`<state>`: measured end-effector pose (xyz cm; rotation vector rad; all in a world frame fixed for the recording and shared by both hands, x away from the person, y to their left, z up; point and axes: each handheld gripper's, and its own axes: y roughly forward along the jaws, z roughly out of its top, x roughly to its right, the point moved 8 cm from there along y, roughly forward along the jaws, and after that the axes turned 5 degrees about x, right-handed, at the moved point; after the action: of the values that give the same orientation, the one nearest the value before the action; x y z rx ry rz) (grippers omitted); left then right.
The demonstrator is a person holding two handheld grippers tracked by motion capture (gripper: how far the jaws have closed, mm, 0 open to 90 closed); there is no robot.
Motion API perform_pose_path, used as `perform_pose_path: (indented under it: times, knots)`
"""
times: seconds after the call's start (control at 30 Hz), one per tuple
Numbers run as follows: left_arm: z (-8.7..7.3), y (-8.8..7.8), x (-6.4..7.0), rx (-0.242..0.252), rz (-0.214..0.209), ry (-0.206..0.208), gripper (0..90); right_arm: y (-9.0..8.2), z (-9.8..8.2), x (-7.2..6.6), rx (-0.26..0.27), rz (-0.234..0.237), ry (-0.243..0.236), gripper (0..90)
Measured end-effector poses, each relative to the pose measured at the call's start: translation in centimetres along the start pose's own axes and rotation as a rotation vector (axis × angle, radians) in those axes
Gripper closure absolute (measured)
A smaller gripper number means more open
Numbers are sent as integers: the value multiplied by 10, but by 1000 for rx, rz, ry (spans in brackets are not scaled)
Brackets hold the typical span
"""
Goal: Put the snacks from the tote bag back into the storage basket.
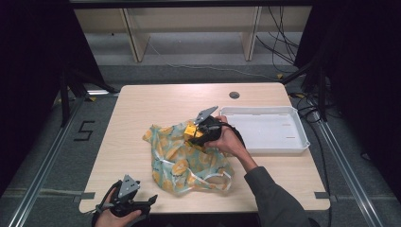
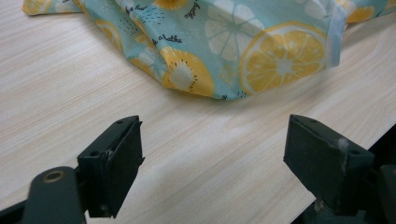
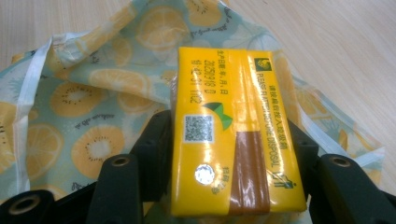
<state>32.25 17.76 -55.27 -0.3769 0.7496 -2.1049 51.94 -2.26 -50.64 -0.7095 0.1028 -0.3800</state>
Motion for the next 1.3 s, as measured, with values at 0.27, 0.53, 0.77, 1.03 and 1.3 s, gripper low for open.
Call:
perform_pose_path:
  times: [0.27, 0.53, 0.77, 1.03, 1.3]
  knots:
    - [-1, 1, -2, -6, 10, 16, 190, 0, -1, 1, 6, 42, 5, 505]
    - [-1, 2, 0, -1, -1, -1, 190, 0, -1, 2, 3, 59, 23, 518]
    - [-2, 3, 0, -5, 0, 5, 190, -4, 5, 0, -2, 57, 19, 519]
    - [-2, 1, 0, -22, -5, 13, 190, -26, 30, -4, 58, 70, 10, 519]
    - [-1, 1, -1, -8, -1, 18, 190, -49, 49, -8, 98, 61, 10, 519]
